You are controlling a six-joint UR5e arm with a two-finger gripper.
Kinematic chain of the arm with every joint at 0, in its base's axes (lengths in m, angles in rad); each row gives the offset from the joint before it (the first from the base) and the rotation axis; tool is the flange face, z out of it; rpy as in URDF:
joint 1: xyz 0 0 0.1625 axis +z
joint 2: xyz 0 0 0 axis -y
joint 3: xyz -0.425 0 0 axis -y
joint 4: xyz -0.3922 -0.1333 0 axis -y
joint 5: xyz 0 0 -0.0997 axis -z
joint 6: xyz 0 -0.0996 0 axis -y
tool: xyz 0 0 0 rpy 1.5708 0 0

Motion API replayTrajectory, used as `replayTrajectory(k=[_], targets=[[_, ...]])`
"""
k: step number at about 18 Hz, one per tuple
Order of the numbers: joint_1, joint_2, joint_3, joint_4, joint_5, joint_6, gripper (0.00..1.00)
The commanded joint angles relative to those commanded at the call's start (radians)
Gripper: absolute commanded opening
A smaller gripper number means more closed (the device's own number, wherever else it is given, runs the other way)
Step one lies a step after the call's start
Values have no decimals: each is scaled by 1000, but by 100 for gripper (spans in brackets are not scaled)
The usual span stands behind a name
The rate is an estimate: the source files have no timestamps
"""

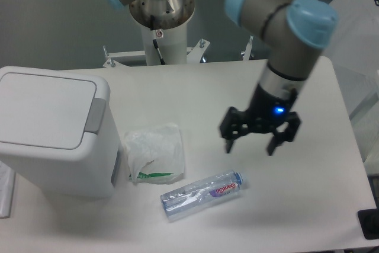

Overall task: Open the trash can
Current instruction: 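Move the gripper over to the white trash can's lid, then press the gripper down on the lid to pop it open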

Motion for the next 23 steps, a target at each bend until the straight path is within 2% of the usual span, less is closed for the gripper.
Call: replayTrajectory(k=[7,11,16,23], targets=[[-106,114,-100,21,-15,-28,100],[-146,117,-112,43,-8,-106,100],[-167,117,-164,98,-5,-106,100],[-172,132,-196,103,-2,-105,100]])
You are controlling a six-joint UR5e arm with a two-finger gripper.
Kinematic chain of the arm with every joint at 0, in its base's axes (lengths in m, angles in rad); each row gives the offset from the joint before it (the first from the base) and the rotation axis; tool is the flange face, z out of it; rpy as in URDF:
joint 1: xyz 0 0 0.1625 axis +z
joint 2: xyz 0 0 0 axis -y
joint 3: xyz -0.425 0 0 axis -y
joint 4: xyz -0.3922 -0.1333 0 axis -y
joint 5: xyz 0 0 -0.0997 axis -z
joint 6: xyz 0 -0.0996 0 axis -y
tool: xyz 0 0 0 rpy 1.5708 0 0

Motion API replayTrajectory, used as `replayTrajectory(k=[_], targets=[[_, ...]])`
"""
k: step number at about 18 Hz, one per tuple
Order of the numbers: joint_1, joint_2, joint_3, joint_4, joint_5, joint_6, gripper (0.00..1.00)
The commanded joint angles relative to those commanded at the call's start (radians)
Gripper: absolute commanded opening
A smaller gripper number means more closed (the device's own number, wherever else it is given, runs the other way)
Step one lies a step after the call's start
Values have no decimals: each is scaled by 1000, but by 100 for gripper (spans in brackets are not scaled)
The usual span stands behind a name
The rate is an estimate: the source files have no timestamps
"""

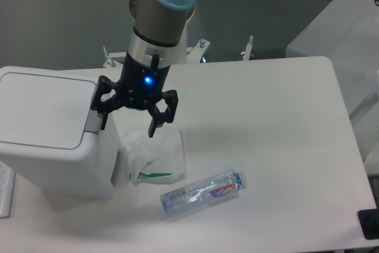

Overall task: Open the trash can
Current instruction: 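Press the gripper down on the lid to pop it open, then lift the gripper away from the open trash can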

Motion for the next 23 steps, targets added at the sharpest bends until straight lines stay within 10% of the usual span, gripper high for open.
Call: replayTrajectory(k=[23], targets=[[-3,12,-32,5,6,3,100]])
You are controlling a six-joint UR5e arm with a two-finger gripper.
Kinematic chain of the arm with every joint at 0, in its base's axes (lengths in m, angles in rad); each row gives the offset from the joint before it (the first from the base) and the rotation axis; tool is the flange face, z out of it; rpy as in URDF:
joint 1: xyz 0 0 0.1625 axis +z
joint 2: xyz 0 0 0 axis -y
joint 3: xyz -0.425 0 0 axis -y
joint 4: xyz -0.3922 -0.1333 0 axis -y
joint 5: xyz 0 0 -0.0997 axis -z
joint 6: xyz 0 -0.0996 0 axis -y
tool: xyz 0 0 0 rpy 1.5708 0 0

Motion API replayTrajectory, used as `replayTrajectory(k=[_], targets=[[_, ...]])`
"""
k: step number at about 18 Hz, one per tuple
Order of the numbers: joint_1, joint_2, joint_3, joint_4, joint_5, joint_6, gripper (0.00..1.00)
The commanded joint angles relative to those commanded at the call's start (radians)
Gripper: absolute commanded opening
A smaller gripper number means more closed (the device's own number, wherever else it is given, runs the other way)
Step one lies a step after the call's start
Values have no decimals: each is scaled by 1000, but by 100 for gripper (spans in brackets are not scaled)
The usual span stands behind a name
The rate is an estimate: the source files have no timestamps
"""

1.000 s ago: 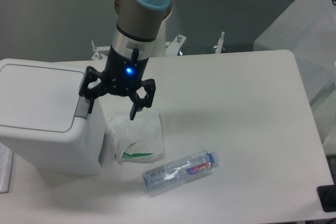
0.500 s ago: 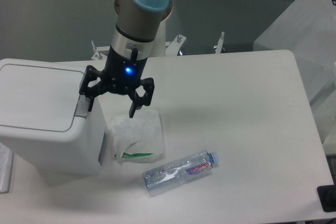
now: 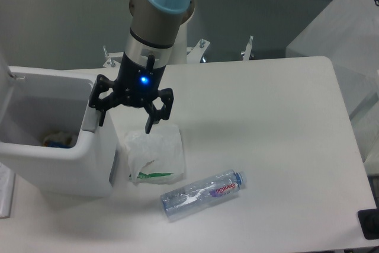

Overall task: Open the trash can
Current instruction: 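Lift the gripper away from the open trash can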

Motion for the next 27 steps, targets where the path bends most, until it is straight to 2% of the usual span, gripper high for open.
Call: replayTrajectory(k=[6,8,10,12,16,18,20,25,27], targets=[[2,-6,32,5,0,9,100],[15,-14,48,35,8,18,100],[69,-37,46,78,37,63,100],[121,-46,49,97,54,150,100],[233,-80,26,95,147,464,100],[284,-123,28,95,198,579,100],[336,-150,37,104,201,650,100],[374,-216,69,103,212,911,100],[388,-222,66,103,282,1012,100]])
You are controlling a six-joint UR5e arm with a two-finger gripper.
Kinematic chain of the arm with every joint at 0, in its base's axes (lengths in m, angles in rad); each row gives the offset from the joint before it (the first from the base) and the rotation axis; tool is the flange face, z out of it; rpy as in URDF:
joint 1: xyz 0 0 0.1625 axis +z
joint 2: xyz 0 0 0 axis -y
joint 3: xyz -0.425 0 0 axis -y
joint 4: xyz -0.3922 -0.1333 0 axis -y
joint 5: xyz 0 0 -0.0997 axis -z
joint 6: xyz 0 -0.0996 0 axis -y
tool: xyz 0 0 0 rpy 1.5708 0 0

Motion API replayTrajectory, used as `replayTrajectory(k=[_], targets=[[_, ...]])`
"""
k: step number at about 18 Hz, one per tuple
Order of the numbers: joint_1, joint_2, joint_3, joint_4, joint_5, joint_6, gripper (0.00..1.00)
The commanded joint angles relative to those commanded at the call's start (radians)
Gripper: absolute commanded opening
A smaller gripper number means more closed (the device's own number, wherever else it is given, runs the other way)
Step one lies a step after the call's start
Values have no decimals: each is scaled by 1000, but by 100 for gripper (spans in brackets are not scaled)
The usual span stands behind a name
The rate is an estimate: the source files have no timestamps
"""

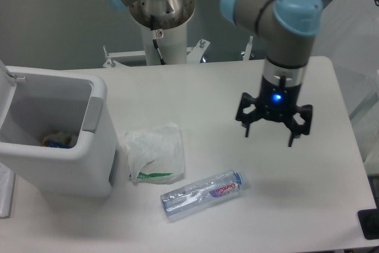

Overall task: Open the trash can
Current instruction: 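Lift the gripper away from the open trash can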

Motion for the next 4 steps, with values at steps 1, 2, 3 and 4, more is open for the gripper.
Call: replayTrajectory(k=[1,2,3,4], targets=[[9,-5,-6,-2,40,52,100],[11,-18,-15,0,66,103,100],[9,-31,-20,0,72,150,100],[8,-31,-28,0,74,151,100]])
